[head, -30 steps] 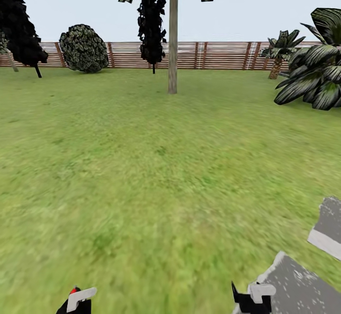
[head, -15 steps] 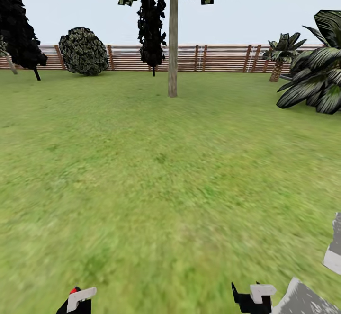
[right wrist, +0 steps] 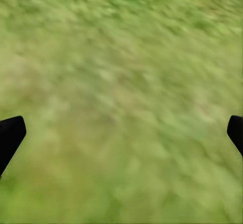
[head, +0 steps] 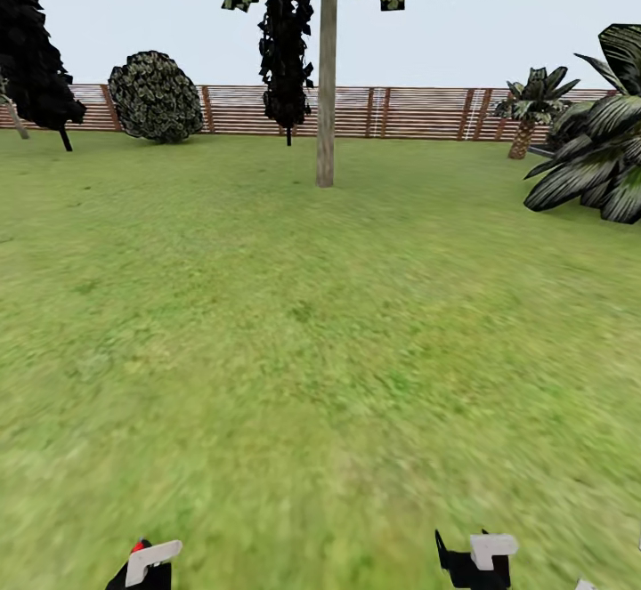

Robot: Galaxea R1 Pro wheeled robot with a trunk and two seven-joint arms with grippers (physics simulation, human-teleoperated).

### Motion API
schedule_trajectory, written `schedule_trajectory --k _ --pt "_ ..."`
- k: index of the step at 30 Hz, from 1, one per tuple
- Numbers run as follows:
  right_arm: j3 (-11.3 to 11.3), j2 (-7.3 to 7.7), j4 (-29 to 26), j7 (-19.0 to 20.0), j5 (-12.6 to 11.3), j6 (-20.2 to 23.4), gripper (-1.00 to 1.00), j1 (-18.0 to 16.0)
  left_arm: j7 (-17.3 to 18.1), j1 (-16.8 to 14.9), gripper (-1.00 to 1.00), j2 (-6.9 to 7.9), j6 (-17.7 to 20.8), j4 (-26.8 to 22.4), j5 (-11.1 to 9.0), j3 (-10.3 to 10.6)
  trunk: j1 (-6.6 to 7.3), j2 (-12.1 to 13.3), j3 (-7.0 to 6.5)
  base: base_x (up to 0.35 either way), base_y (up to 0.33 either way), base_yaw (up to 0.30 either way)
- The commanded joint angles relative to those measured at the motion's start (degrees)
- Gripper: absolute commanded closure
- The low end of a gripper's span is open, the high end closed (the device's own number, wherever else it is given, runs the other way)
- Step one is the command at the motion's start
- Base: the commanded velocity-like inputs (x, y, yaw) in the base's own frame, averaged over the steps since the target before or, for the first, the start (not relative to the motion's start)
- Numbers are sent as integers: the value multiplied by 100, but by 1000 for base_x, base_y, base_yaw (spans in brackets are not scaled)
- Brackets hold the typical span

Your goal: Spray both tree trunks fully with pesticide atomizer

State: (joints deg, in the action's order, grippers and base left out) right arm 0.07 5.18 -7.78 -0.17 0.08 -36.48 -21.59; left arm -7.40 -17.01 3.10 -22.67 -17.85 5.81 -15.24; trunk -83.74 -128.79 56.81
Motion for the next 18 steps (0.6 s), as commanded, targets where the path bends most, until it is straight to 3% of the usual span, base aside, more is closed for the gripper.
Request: schedule_trajectory --k 1,18 --pt "2 1 5 -1 2 -17 -100 -3 -24 -5 100 -2 -19 8 61 -25 -2 -2 5 338 0 0" --pt "2 1 8 0 8 -17 -100 -3 -24 -5 100 7 -19 18 61 -24 -2 -2 5 338 0 0"
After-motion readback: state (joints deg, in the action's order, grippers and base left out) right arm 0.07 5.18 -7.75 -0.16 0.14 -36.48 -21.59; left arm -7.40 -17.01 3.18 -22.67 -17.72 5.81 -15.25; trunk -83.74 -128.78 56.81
